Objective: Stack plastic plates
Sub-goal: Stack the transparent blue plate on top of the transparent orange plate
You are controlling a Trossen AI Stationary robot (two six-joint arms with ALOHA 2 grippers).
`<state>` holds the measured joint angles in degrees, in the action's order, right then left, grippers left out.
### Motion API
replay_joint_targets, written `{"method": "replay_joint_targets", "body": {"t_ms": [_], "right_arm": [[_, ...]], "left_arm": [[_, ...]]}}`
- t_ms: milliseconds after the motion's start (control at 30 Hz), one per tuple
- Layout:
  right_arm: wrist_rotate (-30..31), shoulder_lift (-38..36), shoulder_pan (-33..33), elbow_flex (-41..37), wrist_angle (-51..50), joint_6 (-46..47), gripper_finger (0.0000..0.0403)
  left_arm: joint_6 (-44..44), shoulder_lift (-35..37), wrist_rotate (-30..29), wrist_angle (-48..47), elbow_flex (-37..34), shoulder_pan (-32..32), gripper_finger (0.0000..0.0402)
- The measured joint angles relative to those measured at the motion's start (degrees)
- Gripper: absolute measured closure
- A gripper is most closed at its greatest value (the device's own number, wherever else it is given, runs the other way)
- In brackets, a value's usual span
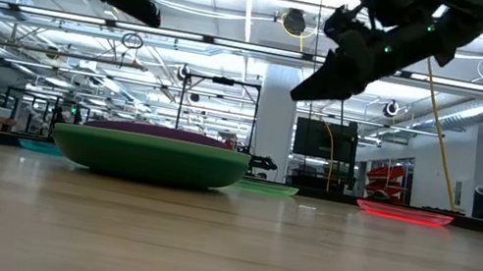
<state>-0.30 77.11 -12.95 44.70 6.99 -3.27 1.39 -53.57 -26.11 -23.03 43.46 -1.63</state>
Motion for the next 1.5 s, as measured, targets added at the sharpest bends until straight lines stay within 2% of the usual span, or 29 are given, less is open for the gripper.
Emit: {"method": "replay_joint_targets", "body": {"t_ms": [333, 500, 667, 833, 1100, 1233, 1367, 1500], "right_arm": [[0.1, -8.7, -0.7, -0.1, 2.3, -10.3, 0.0275], [0.0, -12.1, -1.0, -0.1, 2.2, -13.4, 0.0275], [0.0, -13.7, -1.0, -1.6, 4.2, -14.8, 0.0275], [0.0, -13.8, -1.9, -5.2, 9.6, -15.8, 0.0275], [0.2, -13.8, -4.5, -5.4, 10.4, -14.2, 0.0275], [0.2, -13.8, -5.1, -5.4, 10.3, -14.0, 0.0275], [0.1, -13.8, -5.0, -5.4, 9.7, -14.0, 0.0275], [0.2, -13.8, -5.0, -5.4, 7.9, -13.9, 0.0275]], "left_arm": [[-2.5, -0.1, 0.2, -2.6, 0.0, -8.4, 0.0398], [-3.4, -0.7, 6.2, -5.1, 0.0, -14.1, 0.0398], [-1.7, -2.4, 6.9, -9.8, 0.0, -19.3, 0.0398], [0.7, -6.9, 10.2, -14.1, 0.0, -25.8, 0.0398], [1.2, -19.4, 11.4, -22.3, 1.5, -38.6, 0.0398], [-3.9, -26.3, 17.6, -27.2, 6.9, -43.6, 0.0398], [-14.7, -32.3, 25.3, -33.2, 12.6, -46.8, 0.0398], [-26.4, -35.3, 27.1, -34.6, 13.2, -48.7, 0.039]]}}
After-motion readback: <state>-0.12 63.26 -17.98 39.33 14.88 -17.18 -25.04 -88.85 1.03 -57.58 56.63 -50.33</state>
